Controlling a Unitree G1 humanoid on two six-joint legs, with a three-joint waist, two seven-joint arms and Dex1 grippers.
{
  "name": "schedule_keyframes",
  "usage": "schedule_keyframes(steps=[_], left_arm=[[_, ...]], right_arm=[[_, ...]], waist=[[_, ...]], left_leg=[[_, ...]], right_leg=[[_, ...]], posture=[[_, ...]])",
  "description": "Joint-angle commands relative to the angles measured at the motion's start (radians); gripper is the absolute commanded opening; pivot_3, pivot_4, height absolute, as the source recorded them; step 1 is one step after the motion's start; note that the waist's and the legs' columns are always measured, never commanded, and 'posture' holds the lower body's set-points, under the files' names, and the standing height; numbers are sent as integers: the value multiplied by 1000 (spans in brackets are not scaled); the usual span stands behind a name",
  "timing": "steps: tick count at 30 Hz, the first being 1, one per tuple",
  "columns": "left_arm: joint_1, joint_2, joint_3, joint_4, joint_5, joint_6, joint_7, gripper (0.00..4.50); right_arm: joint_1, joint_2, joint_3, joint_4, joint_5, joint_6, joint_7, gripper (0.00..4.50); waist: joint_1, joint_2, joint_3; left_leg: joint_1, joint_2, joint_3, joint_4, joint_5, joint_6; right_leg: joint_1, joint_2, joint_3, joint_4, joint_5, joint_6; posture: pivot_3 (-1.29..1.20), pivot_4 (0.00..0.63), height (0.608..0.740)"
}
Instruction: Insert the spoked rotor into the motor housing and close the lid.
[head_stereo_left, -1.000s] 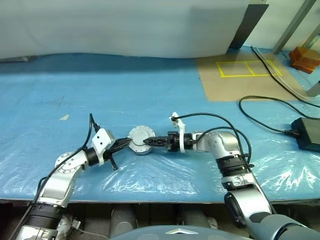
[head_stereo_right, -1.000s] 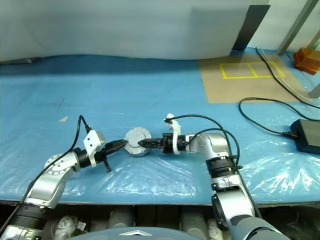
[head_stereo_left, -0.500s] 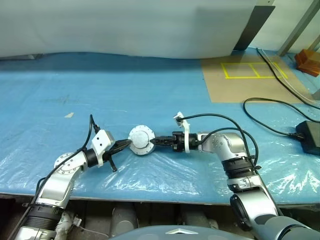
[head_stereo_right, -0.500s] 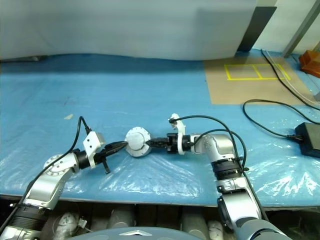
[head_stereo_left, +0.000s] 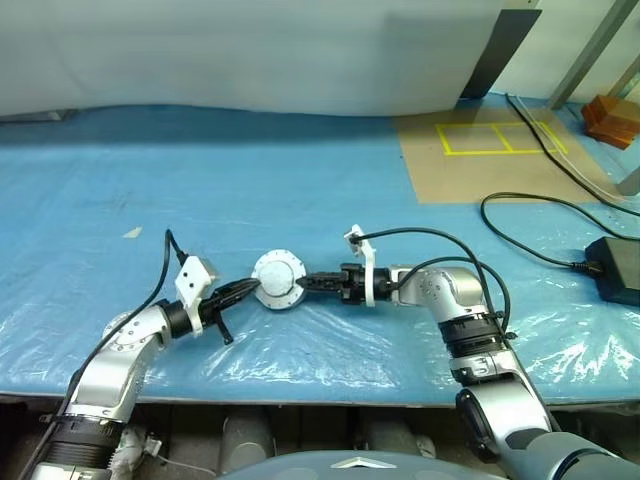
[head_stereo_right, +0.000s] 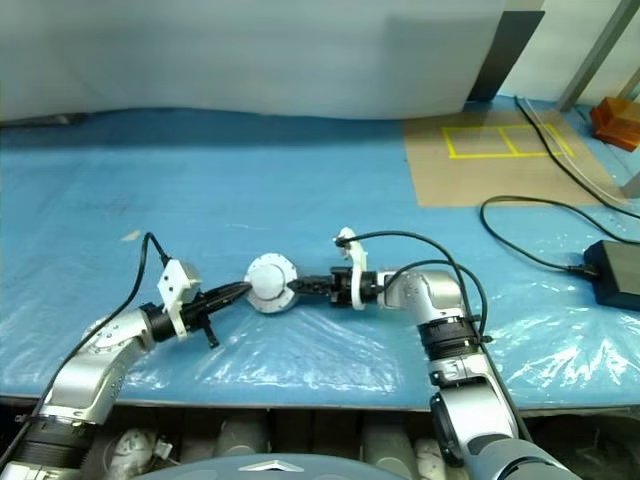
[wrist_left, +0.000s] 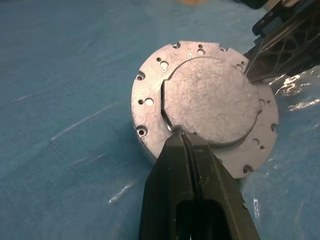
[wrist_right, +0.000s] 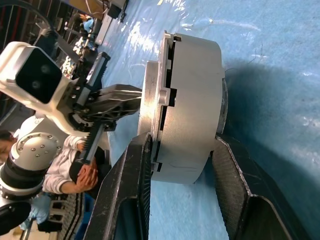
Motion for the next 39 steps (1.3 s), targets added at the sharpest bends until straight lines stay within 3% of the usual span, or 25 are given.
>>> schedule_keyframes(steps=[1, 6, 10, 14, 24, 39], left_arm=[[-16, 13, 56, -96, -62, 36, 8, 0], [-39, 32, 152, -92, -128, 96, 36, 0], [-17, 51, 247, -123, -352, 299, 27, 0], [-39, -10, 424, -86, -648, 449, 163, 951], [33, -133, 502, -96, -932, 572, 331, 4345], [17, -212, 387, -196, -993, 578, 349, 4452]], right_arm=[[-26, 17, -13, 48, -19, -18, -53, 1383], [-45, 31, -78, 63, 52, 61, -50, 1383], [-80, 50, -173, 24, 165, 151, -35, 1383], [-137, 86, -265, 3, 245, 209, -61, 1383], [-211, 134, -351, -29, 344, 268, -125, 1383], [-249, 128, -356, -26, 371, 270, -149, 1383]], waist=[[-2, 0, 0], [-1, 0, 0], [5, 0, 2], [6, -1, 7], [17, -5, 9], [31, -7, 10]], left_leg=[[0, 0, 0, 0, 0, 0], [0, 0, 0, 0, 0, 0], [-3, 0, 0, 0, 0, 0], [-12, 0, -2, 2, 0, 0], [-14, 0, -4, 2, 0, -1], [-12, 1, -5, 4, 0, -2]], right_leg=[[0, 0, 0, 0, 0, 0], [0, 0, 0, 0, 0, 0], [-2, 0, -1, 0, 0, 1], [-9, 1, -2, 2, 1, 0], [-9, 1, -5, 0, 1, 0], [-6, 1, -5, 2, 1, 1]], posture=[[0, 150, 740], [0, 150, 740], [0, 150, 740], [0, 150, 740], [0, 150, 740], [0, 150, 740]])
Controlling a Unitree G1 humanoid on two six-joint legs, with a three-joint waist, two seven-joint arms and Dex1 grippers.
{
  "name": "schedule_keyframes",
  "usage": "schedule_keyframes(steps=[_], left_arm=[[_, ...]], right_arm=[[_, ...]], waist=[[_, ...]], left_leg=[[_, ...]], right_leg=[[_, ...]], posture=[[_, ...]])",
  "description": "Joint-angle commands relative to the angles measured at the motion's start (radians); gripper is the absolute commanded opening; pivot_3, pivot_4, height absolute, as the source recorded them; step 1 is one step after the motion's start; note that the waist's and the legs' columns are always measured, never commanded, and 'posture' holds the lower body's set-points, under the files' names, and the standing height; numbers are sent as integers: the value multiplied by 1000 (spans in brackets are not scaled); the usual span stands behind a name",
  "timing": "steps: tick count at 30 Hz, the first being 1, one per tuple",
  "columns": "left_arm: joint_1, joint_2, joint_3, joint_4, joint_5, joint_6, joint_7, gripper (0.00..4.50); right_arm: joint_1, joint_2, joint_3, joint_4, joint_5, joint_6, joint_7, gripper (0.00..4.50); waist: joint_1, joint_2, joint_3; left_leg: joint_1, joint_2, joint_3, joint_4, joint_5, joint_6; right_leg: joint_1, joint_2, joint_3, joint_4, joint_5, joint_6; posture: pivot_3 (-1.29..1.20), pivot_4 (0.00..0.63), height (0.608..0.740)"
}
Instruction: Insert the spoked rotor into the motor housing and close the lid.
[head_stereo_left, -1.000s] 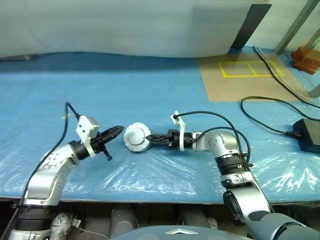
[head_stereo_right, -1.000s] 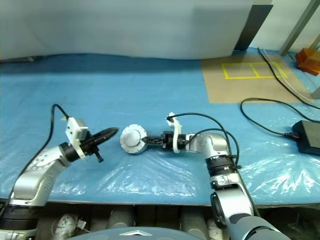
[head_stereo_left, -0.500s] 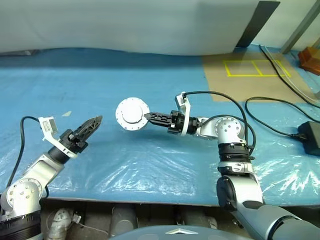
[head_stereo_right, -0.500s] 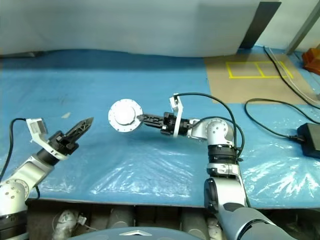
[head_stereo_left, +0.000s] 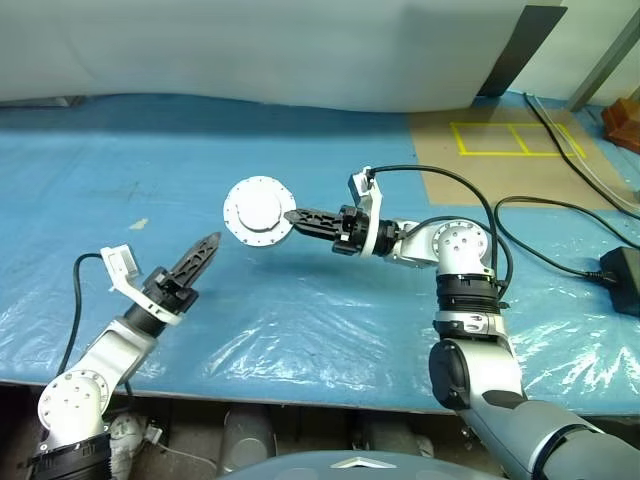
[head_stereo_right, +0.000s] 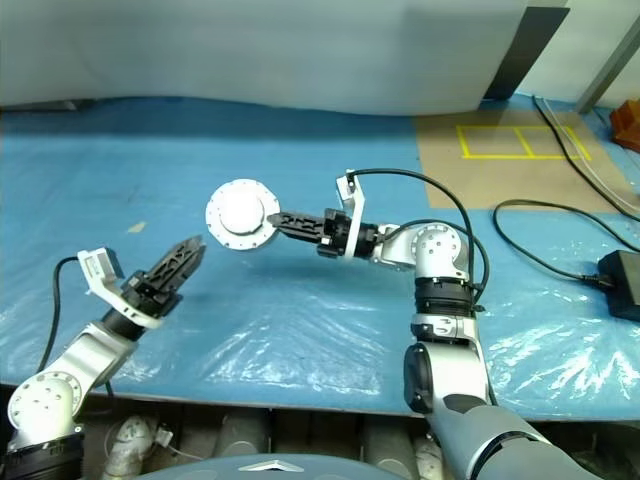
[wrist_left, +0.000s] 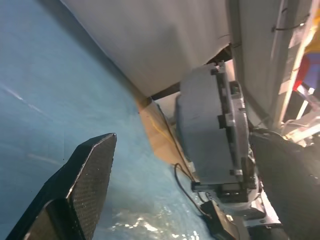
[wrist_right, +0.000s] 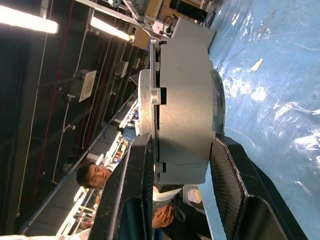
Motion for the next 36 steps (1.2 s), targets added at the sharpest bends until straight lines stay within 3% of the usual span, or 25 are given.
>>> schedule_keyframes(steps=[1, 5, 13, 21, 33, 36], left_arm=[[-20, -2, -20, -71, -31, -9, -9, 4452], [-51, -15, -57, -74, -36, -8, 5, 4452], [-161, -85, -97, 93, 33, -46, 36, 4452], [-214, -176, -158, 75, 51, -50, 50, 4452], [-211, -166, -142, 99, 81, -68, 42, 4452], [-204, -175, -161, 88, 90, -64, 29, 3585]], right_arm=[[-24, 8, -17, -52, 61, -7, 9, 1383], [-18, 9, -16, -58, 63, -8, 0, 1383], [-14, 14, -12, -62, 66, -12, -9, 1383], [-7, 19, -13, -67, 66, -17, -20, 1383], [-3, 20, -7, -67, 61, -23, -28, 1383], [-4, 21, -8, -63, 60, -24, -30, 1383]], waist=[[0, 0, 0], [0, 0, 0], [-1, 0, 0], [-1, -1, 0], [-1, -1, 0], [-1, -1, 0]], left_leg=[[0, 0, 0, 0, 0, 0], [0, 0, 0, 2, 0, 0], [1, 0, -1, 6, 0, 0], [0, 0, -1, 11, 0, 0], [1, 0, -2, 13, 0, 0], [1, 0, -2, 13, 0, 0]], right_leg=[[0, 0, 0, 0, 0, 0], [1, 0, 0, 0, 0, 1], [1, 0, 1, 4, 1, 1], [2, -1, 1, 8, 1, 1], [2, -1, 2, 12, 1, 1], [2, -1, 2, 12, 1, 1]], posture=[[0, 150, 740], [0, 150, 740], [0, 150, 740], [0, 150, 740], [0, 150, 740], [0, 150, 740]])
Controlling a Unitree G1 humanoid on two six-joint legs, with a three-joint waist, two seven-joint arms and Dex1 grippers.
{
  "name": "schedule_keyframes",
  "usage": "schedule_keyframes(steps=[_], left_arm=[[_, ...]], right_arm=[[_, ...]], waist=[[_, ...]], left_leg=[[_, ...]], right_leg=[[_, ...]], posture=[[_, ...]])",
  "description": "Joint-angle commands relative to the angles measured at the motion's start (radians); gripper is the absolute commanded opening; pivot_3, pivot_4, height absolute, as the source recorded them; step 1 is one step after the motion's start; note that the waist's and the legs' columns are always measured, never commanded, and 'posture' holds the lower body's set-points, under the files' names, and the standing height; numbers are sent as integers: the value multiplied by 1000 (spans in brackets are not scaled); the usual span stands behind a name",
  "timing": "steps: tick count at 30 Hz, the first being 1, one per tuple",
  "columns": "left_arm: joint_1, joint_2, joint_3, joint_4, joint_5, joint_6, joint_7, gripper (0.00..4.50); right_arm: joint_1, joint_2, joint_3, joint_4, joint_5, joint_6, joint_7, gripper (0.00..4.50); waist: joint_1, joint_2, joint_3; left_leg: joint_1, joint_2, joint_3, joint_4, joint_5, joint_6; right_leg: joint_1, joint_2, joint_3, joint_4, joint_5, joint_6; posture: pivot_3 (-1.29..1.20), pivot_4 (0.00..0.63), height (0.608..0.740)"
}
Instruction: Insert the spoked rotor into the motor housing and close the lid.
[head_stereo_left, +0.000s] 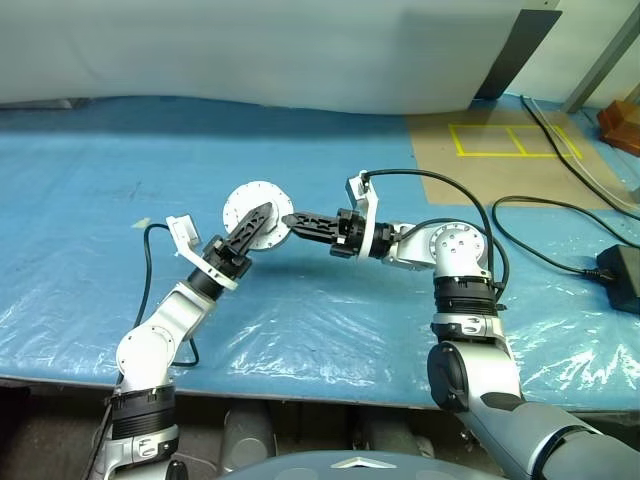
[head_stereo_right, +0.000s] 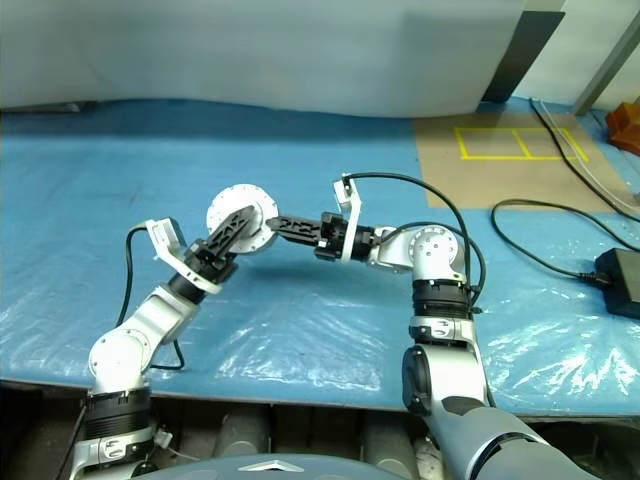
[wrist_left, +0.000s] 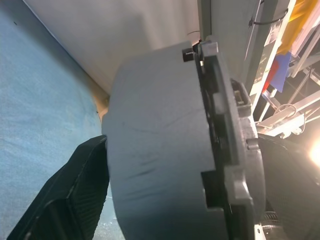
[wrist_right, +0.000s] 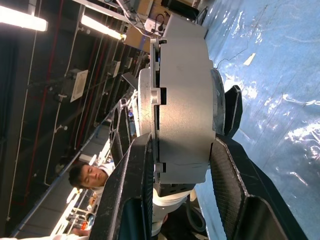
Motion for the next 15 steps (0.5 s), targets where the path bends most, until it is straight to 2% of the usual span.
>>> schedule_keyframes(steps=[1, 2, 3, 15], left_arm=[[1, -9, -18, -33, 11, -7, -27, 3278], [-2, -12, -27, -28, 32, -13, -18, 2904], [-7, -15, -31, -23, 43, -15, -12, 2784], [-40, -30, -36, -6, 70, -44, -7, 2768]], right_arm=[[-15, 10, -14, -60, 57, -19, 17, 1383], [-16, 10, -15, -56, 56, -16, 15, 1383], [-17, 9, -14, -54, 57, -13, 13, 1383], [-1, -9, 52, -96, 30, -57, 12, 1383]], waist=[[0, 0, 0], [0, 0, 0], [0, 0, 0], [0, -1, 0]], left_leg=[[0, 0, 0, 0, 0, 0], [0, 0, 0, 0, 0, 0], [0, 0, 0, 0, 0, 0], [0, 0, 0, 0, 0, 0]], right_leg=[[0, 0, 0, 0, 0, 0], [0, 0, 0, 0, 0, 0], [0, 0, 0, 0, 0, 0], [0, 0, 0, 0, 0, 0]], posture=[[0, 150, 740], [0, 150, 740], [0, 150, 740], [0, 150, 740]])
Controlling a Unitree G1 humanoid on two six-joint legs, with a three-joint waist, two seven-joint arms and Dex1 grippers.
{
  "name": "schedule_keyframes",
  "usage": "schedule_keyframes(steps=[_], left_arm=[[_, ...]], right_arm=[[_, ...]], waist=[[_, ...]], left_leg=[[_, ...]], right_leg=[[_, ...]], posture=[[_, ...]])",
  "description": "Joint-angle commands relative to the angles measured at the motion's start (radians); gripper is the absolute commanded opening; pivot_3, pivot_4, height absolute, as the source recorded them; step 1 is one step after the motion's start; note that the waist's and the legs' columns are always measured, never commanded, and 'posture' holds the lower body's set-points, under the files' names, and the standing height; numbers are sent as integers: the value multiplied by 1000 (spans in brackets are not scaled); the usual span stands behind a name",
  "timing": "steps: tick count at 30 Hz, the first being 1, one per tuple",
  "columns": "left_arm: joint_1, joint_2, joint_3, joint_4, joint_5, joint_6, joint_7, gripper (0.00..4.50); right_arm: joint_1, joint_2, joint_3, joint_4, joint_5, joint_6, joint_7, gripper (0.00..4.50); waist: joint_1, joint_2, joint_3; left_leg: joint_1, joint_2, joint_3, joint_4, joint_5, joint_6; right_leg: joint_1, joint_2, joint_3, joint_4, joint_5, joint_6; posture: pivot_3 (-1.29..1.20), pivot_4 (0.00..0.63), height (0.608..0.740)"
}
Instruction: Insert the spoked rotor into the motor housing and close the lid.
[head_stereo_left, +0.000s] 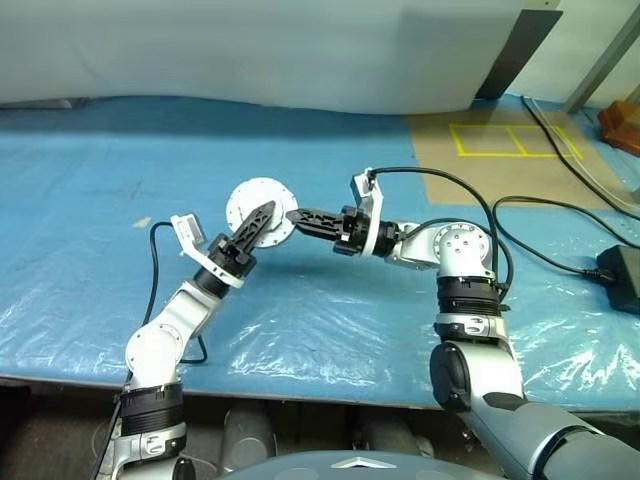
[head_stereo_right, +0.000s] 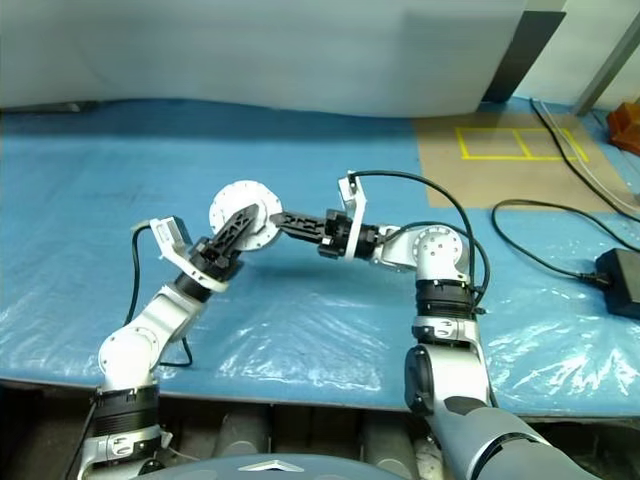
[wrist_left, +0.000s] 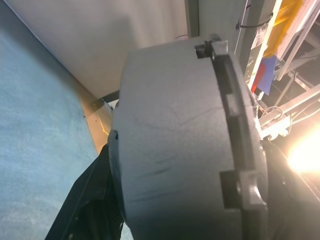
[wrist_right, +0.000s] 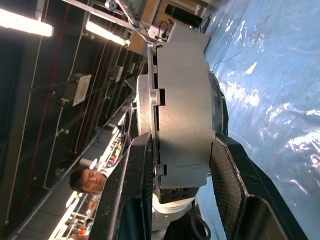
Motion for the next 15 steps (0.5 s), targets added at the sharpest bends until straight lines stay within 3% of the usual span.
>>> schedule_keyframes(steps=[1, 6, 15], left_arm=[[-19, -2, -13, -19, 51, -18, 32, 2768], [-30, -1, 2, 6, 79, -33, 48, 2768], [-61, 25, 75, 33, 95, -84, 55, 2768]], right_arm=[[-9, 2, 46, -77, 11, -20, 9, 1672], [-20, 17, 12, -37, 43, 12, -18, 3271], [-21, 15, 13, -35, 38, 11, -19, 3271]], waist=[[0, 0, 0], [-2, 0, 0], [-2, 0, 0]], left_leg=[[0, 0, 0, 0, 0, 0], [0, 0, 0, 0, 0, 0], [0, 0, 0, 0, 0, 0]], right_leg=[[0, 0, 0, 0, 0, 0], [0, 0, 0, 0, 0, 0], [0, 0, 0, 0, 0, 0]], posture=[[0, 150, 740], [0, 150, 740], [0, 150, 740]])
